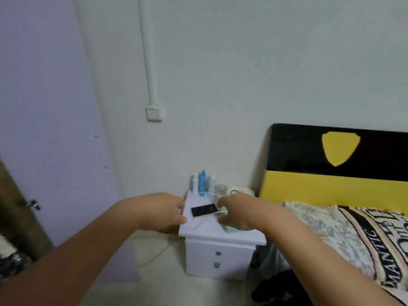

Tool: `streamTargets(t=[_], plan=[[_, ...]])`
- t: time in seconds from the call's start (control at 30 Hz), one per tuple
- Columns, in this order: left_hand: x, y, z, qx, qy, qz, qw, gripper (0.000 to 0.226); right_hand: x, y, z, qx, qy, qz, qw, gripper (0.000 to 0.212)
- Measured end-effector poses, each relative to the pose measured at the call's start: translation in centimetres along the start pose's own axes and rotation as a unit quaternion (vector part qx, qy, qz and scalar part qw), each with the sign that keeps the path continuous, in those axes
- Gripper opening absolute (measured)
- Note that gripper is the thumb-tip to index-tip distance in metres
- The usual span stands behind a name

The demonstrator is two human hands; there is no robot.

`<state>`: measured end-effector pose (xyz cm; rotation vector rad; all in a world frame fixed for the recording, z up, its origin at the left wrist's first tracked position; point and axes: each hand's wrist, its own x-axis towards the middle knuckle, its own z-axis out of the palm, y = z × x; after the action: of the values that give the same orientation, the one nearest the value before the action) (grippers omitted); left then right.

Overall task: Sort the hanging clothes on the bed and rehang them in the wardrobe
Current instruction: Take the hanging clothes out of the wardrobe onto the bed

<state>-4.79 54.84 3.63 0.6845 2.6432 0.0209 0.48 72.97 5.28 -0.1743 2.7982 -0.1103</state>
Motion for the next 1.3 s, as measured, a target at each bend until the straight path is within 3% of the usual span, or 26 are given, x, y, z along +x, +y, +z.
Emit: streamTargets(t=[0.47,0.87,1.3], plan=[[-13.0,-27.6,-1.0,-0.09,0.05,-0.223,0.969,0.057,14.0,-26.9,-4.1,-0.017,0.03,-0.221,0.975,0.05],[-19.5,-43.5,-1.3,-0.209,0.183,-0.364,0.889,0.053,23.4,-45.2,-8.1,-0.023,0.085,-0.396,0.914,0.035],[-19.0,-56.0,-5.9,-0.217,0.372,-0.437,0.789,0.036,35.3,-60.4,-14.2,0.231,0.128,-0.498,0.826,0.043]])
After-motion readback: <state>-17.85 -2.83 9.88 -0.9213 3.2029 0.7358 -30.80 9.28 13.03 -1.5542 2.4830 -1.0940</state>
